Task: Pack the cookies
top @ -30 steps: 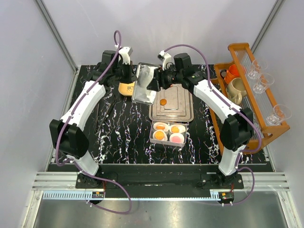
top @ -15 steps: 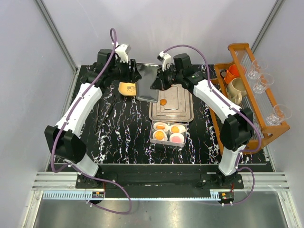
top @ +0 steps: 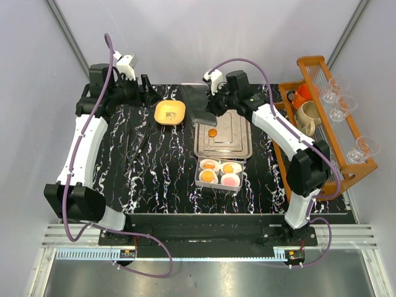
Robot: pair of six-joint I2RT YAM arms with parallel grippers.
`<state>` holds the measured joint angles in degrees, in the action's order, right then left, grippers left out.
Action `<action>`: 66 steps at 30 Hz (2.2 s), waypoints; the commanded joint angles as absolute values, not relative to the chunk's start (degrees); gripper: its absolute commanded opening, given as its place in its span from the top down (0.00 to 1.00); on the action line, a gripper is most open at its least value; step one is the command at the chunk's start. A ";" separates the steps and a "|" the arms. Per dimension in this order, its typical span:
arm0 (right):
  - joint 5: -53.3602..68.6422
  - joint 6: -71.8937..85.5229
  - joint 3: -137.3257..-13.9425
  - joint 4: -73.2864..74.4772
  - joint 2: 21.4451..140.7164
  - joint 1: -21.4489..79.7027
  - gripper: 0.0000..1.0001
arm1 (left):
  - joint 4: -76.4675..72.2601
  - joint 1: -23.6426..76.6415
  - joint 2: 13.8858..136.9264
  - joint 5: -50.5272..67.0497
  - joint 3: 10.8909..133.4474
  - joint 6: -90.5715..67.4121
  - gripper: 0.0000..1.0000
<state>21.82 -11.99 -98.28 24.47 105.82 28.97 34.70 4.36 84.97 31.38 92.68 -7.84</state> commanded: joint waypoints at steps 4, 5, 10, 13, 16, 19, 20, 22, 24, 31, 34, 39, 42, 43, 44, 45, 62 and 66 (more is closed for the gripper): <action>13.89 -35.02 -94.49 10.03 100.29 29.62 1.00 | 37.09 4.04 82.97 39.02 92.02 -7.20 0.23; 13.28 -37.50 -93.61 6.97 99.76 29.79 1.00 | 37.18 4.13 83.14 39.11 92.11 -7.64 0.23; 12.92 -55.41 -80.88 -8.41 95.28 31.64 1.00 | 37.18 4.04 84.37 35.87 92.99 -10.37 0.23; 14.93 -63.86 -72.53 -17.73 92.82 32.61 1.00 | 37.18 4.04 84.73 35.42 92.55 -11.42 0.23; 17.13 -69.84 -65.06 -27.22 91.32 33.66 1.00 | 36.83 4.04 84.90 36.12 91.67 -12.74 0.23; 19.06 -74.16 -59.42 -37.42 90.97 34.54 1.00 | 35.69 4.13 84.90 37.70 90.88 -14.59 0.22; 19.42 -74.88 -58.37 -42.14 91.40 34.80 1.00 | 35.07 4.13 84.90 37.97 90.27 -15.55 0.22; 19.86 -76.54 -56.26 -47.00 92.28 35.42 1.00 | 34.81 4.31 84.90 38.93 89.56 -16.26 0.22; 20.04 -77.52 -54.94 -54.03 94.03 35.94 1.00 | 33.93 4.48 85.25 39.63 88.33 -17.66 0.22; 20.39 -81.12 -53.96 -72.24 100.37 37.97 1.00 | 31.82 7.03 86.83 42.27 87.18 -20.30 0.21; 19.78 -80.68 -54.31 -73.13 101.25 39.02 1.00 | 31.20 8.26 88.23 43.15 87.98 -20.83 0.21; 18.90 -80.68 -54.58 -73.39 102.04 39.99 1.00 | 29.97 8.61 90.09 45.17 88.86 -21.97 0.21; 18.63 -80.68 -54.93 -73.65 102.39 40.25 1.00 | 28.83 8.88 90.79 46.75 88.33 -23.02 0.24; 18.46 -80.86 -55.19 -73.65 102.65 40.34 1.00 | 28.05 8.88 90.97 47.02 87.81 -23.81 0.25; 18.28 -80.86 -55.11 -73.74 102.66 40.43 1.00 | 27.43 8.88 91.05 47.63 87.63 -24.17 0.27; 18.11 -80.95 -55.11 -73.74 102.66 40.34 1.00 | 26.99 8.88 91.14 48.59 87.37 -24.52 0.32; 14.59 -81.91 -54.58 -72.16 102.66 40.43 0.50 | 14.68 8.79 90.09 56.25 82.97 -34.45 1.00; 12.31 -80.25 -54.41 -70.84 102.39 40.34 0.15 | 12.13 8.44 90.26 56.77 82.97 -36.91 1.00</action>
